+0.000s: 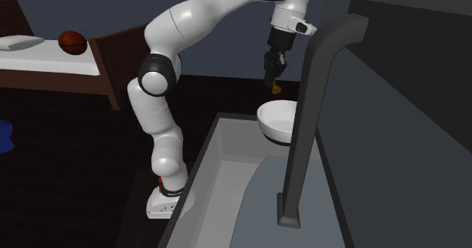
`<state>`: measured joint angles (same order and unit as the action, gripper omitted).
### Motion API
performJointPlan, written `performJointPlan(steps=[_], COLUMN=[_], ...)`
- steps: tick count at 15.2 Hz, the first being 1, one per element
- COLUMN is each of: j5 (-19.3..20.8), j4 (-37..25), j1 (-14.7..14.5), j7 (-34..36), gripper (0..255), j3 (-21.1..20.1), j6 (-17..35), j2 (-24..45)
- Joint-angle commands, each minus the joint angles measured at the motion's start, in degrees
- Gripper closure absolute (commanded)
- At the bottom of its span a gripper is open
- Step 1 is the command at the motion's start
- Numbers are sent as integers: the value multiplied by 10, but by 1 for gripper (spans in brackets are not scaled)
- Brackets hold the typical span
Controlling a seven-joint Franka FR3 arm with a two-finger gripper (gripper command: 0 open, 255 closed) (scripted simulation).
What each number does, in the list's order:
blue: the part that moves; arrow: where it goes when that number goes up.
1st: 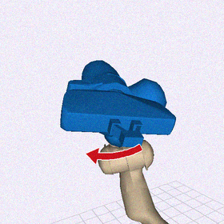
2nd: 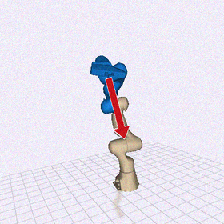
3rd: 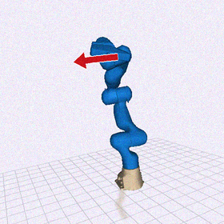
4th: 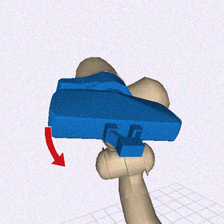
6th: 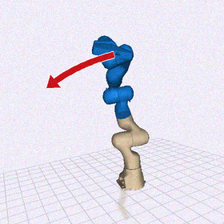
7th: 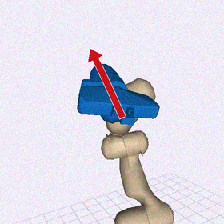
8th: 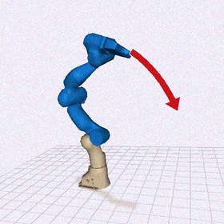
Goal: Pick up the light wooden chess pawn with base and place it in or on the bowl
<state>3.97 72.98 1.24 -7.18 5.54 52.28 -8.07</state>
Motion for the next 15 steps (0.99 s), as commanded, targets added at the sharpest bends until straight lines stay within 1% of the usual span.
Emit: performJointPlan(steps=[1, 11, 15], j5=[-1, 2, 2], j4=[29, 169, 169], j1=[1, -3, -5], j7=[1, 10, 10], gripper=[255, 255, 255], j3=[2, 3, 4], j6=[120, 211, 210], j2=[36, -13, -13])
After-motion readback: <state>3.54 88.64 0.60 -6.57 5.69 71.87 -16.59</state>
